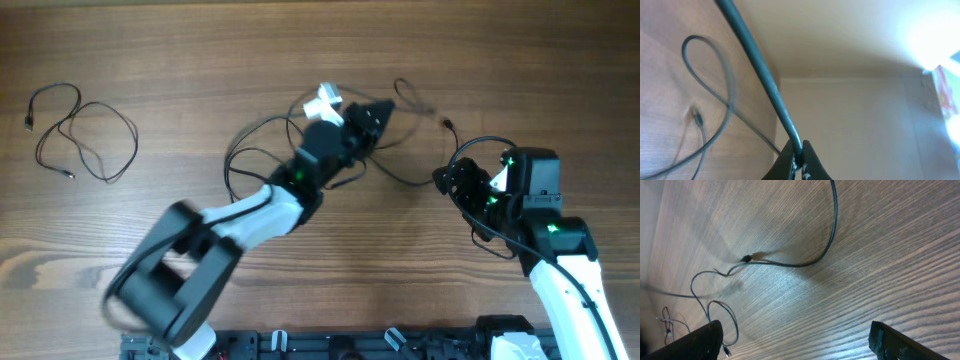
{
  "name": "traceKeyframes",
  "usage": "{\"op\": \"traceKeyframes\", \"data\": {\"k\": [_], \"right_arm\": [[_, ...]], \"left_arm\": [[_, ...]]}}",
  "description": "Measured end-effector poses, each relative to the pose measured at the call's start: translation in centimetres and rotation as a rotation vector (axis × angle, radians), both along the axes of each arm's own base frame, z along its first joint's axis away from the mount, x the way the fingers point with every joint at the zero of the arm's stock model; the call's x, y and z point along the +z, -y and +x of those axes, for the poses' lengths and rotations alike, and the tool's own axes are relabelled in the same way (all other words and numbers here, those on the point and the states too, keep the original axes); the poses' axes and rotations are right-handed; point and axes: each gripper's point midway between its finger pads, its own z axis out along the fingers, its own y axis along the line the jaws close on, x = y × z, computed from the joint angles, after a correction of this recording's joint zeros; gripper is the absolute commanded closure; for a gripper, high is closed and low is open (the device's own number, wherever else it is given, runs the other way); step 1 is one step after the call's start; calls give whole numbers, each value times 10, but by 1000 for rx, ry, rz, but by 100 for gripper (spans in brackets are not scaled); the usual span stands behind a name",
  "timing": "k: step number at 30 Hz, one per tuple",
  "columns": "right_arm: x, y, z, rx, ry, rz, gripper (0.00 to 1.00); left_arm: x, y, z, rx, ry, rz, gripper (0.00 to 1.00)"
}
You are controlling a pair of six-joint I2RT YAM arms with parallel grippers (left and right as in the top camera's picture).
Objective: Untangle cables
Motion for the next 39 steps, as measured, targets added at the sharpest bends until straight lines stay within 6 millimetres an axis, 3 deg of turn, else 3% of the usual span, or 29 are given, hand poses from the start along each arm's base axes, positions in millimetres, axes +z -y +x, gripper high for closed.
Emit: {"op": "traceKeyframes", "data": {"k": [2,3,4,6,9,11,15,17,20,23,28,31,36,39], "right_arm": [[0,0,0,0,-1,1,4],[0,0,0,0,0,0,4],[0,0,0,0,-1,0,4],[0,0,0,0,-1,0,4],[0,0,0,0,0,0,4],[0,0,0,0,0,0,4],[0,0,0,0,0,0,5],[0,0,0,0,0,0,7],[0,0,0,0,0,0,9],[0,0,0,0,-1,1,11],[0,0,0,0,-1,0,11],[-1,0,0,0,-3,0,11],[0,0,0,0,0,0,11],[1,0,2,0,9,0,11]], "left_arm": [[29,-14,0,13,80,30,96],[32,-16,0,14,90,34,96],[60,-29,-1,34,179,58,96],[85,-47,-2,59,269,101,96],[123,-82,1,133,408,162,96],[147,-118,8,218,503,222,96],[153,-174,31,358,564,347,96],[157,-211,44,458,588,421,96],[182,-267,56,627,659,483,96],[210,-307,66,745,726,511,96],[257,-343,90,835,815,540,96],[275,-354,121,826,837,610,96],[244,-373,176,761,695,754,96],[190,-382,198,701,540,809,96]]}}
